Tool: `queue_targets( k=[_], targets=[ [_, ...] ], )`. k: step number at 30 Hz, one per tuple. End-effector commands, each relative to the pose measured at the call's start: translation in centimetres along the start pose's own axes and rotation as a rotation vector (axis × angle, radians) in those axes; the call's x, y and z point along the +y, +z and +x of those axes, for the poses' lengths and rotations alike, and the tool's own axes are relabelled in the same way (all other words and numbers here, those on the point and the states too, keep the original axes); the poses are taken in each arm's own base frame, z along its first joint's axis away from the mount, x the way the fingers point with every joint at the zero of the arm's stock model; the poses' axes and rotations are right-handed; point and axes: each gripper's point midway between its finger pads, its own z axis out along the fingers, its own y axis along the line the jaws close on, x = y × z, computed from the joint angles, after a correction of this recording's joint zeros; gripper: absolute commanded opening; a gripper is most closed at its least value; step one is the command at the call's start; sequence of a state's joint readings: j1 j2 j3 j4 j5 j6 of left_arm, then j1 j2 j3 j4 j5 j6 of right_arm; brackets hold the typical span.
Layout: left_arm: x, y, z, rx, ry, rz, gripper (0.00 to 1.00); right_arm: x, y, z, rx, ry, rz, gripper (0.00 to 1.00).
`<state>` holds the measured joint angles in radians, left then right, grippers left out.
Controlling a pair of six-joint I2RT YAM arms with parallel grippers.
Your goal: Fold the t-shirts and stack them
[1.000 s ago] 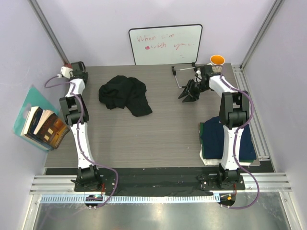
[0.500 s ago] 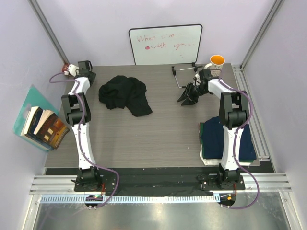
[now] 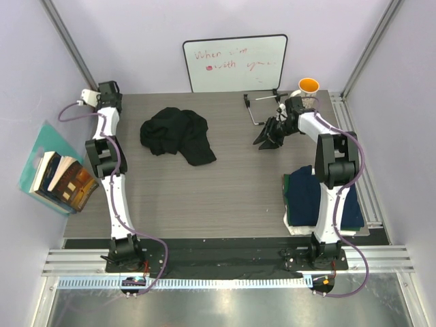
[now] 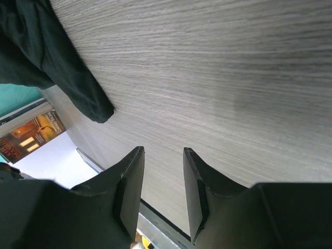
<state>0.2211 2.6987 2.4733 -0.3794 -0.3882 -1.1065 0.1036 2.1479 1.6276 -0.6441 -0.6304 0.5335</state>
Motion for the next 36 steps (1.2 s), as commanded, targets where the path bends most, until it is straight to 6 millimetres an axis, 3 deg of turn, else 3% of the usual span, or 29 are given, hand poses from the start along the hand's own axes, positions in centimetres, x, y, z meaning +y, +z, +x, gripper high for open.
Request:
queue_targets(
  k=[1, 9, 14, 20, 30, 36],
  targets=[
    [1.9, 1.5, -2.5, -0.071, -0.081, -0.056, 0.71, 1.6, -1.9, 0.4, -0.030, -0.031, -0.008, 0.41],
    [2.2, 2.7, -4.8, -0.145, -0.119, -0.037, 0.72, 1.5, -1.5, -0.2, -0.024, -0.015, -0.001, 0.41],
    [2.8, 3.9, -5.0, -0.162, -0.165, -0.037, 0.73, 1.8, -1.1, -1.1, -0.022, -0.015, -0.001, 0.41],
    [3.6, 5.5, -4.4, -0.139, -0.212, -0.021, 0.75, 1.9, -0.8, -1.5, -0.018, -0.011, 0.002, 0.41],
    [4.7, 6.8, -0.3, 0.021, -0.307, 0.001, 0.75, 2.2, -0.7, -2.1, -0.020, -0.001, 0.000, 0.41],
    [4.7, 6.5, -0.7, 0.027, -0.339, -0.010, 0.72, 2.1, -0.7, -2.1, -0.022, -0.003, 0.002, 0.41]
  ],
)
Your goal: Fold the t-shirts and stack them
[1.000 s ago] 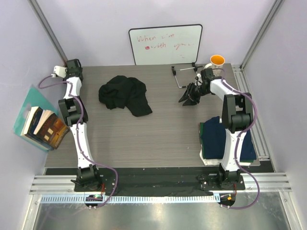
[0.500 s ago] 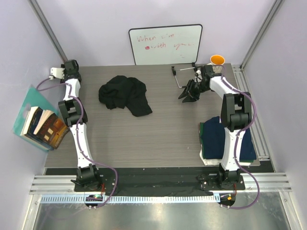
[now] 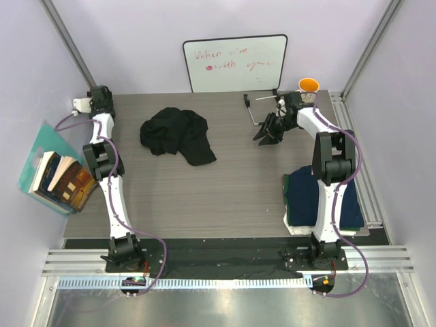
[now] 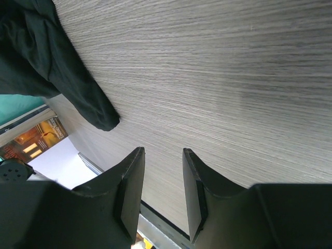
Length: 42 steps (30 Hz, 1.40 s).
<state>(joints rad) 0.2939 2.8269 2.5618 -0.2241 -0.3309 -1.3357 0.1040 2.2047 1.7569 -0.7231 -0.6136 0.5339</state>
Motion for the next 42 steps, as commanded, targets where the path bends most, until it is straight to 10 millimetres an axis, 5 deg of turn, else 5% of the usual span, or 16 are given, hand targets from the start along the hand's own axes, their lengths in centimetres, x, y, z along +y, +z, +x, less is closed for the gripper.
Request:
queue_targets(
  k=[1, 10, 17, 21, 23, 28, 32, 37, 42],
  targets=[
    [5.0, 1.5, 0.4, 0.048, -0.034, -0.112, 0.67, 1.2, -0.6, -0.4, -0.017, -0.006, -0.013, 0.41],
    [4.5, -0.4, 1.7, 0.172, 0.069, -0.105, 0.32, 0.8, -0.3, 0.2, -0.004, -0.005, -0.016, 0.41],
    [5.7, -4.1, 5.5, 0.358, 0.216, -0.129, 0.18, 1.2, 0.0, -0.1, -0.015, -0.014, -0.045, 0.41],
    [5.7, -6.4, 5.9, 0.396, 0.267, -0.128, 0.12, 1.3, 0.2, -0.1, -0.020, -0.018, -0.058, 0.41],
    [6.6, -7.3, 6.4, 0.419, 0.285, -0.135, 0.12, 1.4, 0.3, -0.1, -0.021, -0.022, -0.068, 0.41],
    [4.8, -11.3, 7.4, 0.487, 0.431, -0.074, 0.12, 1.5, 0.7, -0.2, -0.033, -0.027, -0.090, 0.41],
    [6.4, -14.1, 8.7, 0.538, 0.516, -0.110, 0.16, 1.6, 1.0, -0.6, -0.038, -0.034, -0.102, 0.40],
    [6.2, -17.9, 9.2, 0.593, 0.634, -0.098, 0.48, 1.7, 1.2, -0.9, -0.045, -0.049, -0.114, 0.40],
    [8.6, -21.5, 9.4, 0.701, 0.804, -0.161, 0.54, 1.6, 1.7, -0.8, -0.032, -0.051, -0.134, 0.40]
  ],
)
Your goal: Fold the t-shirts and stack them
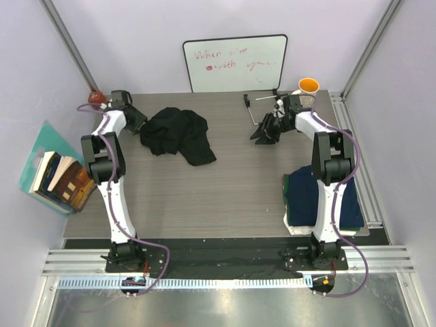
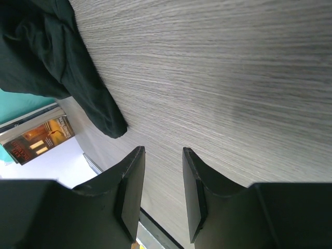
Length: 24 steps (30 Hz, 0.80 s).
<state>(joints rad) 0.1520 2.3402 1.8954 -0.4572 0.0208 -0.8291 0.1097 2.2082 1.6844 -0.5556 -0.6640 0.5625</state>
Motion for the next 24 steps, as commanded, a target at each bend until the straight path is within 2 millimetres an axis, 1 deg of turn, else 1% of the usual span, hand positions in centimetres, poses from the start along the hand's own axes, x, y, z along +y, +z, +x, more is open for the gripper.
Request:
queue_targets(
  k=[1, 3, 4, 5, 6, 7, 8, 9, 11, 12, 13, 14, 15, 17, 18, 19, 23, 24],
  targets=[
    [1.7, -3.9, 2.7, 0.127, 0.156, -0.071, 0.54, 1.1, 0.3, -0.2, 0.001, -0.030, -0.056, 0.40],
    [2.5, -4.6, 3.9, 0.170, 0.155, -0.092, 0.54, 1.1, 0.3, -0.2, 0.003, -0.035, -0.058, 0.40],
    [3.2, -4.7, 5.0, 0.196, 0.151, -0.102, 0.54, 1.1, 0.3, -0.2, 0.004, -0.034, -0.058, 0.40],
    [2.7, -5.9, 4.6, 0.178, 0.146, -0.082, 0.55, 1.2, 0.2, -0.3, 0.000, -0.037, -0.057, 0.40],
    [2.6, -6.2, 4.5, 0.161, 0.138, -0.076, 0.55, 1.1, 0.3, -0.2, 0.002, -0.037, -0.055, 0.40],
    [3.0, -6.7, 4.7, 0.153, 0.142, -0.087, 0.56, 1.1, 0.1, -0.2, -0.001, -0.042, -0.056, 0.40],
    [2.5, -8.0, 3.7, 0.114, 0.152, -0.080, 0.57, 1.0, 0.1, -0.2, -0.004, -0.052, -0.050, 0.40],
    [2.0, -9.0, 3.7, 0.102, 0.175, -0.080, 0.58, 0.6, 0.1, -0.1, -0.004, -0.052, -0.040, 0.40],
    [2.0, -10.7, 2.0, 0.027, 0.229, -0.129, 0.61, 0.1, 0.0, 0.2, -0.006, -0.064, -0.019, 0.40],
    [1.8, -12.5, 1.7, 0.021, 0.245, -0.143, 0.62, -0.5, 0.1, 0.8, 0.004, -0.057, -0.007, 0.40],
    [1.1, -13.7, 0.7, -0.009, 0.246, -0.139, 0.64, -0.7, 0.1, 1.1, 0.008, -0.057, -0.001, 0.40],
    [1.2, -14.7, -0.1, -0.041, 0.241, -0.164, 0.67, -1.0, -0.1, 1.3, 0.005, -0.067, 0.007, 0.40],
    [1.0, -16.5, -0.9, -0.065, 0.234, -0.170, 0.67, -1.5, 0.1, 1.9, 0.016, -0.061, 0.016, 0.40],
    [0.7, -18.4, -1.9, -0.103, 0.223, -0.175, 0.69, -1.8, 0.1, 2.1, 0.018, -0.064, 0.021, 0.40],
    [0.5, -20.1, -2.6, -0.139, 0.219, -0.175, 0.70, -2.0, 0.0, 2.2, 0.018, -0.064, 0.027, 0.40],
    [0.5, -20.8, -2.8, -0.148, 0.215, -0.177, 0.70, -2.0, 0.1, 2.2, 0.019, -0.065, 0.030, 0.40],
    [2.2, -24.5, -2.1, -0.151, 0.194, -0.226, 0.72, -2.0, 0.4, 1.3, 0.005, -0.065, 0.034, 0.40],
    [3.6, -24.6, -1.1, -0.123, 0.188, -0.267, 0.72, -1.9, 0.6, 1.0, 0.005, -0.063, 0.032, 0.39]
  ],
)
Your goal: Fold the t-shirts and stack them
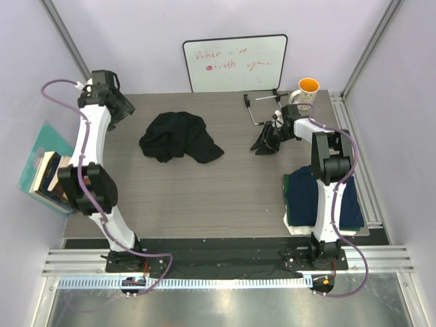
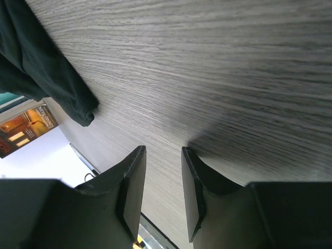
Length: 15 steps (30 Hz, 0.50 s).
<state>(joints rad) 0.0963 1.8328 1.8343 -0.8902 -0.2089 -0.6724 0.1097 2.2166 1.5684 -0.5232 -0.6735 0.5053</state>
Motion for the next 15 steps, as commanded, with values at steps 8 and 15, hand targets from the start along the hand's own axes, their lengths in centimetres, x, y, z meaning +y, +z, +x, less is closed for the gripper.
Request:
queue_targets(
  k=[8, 15],
  targets=[
    [8.0, -9.4, 4.6, -0.076, -0.044, -0.070, 0.72, 1.3, -0.2, -2.2, -0.056, -0.052, -0.007, 0.38],
    [11.0, -11.1, 6.2, -0.085, -0.059, -0.138, 0.76, 1.8, -0.3, -1.9, -0.054, -0.045, -0.039, 0.38]
  ],
)
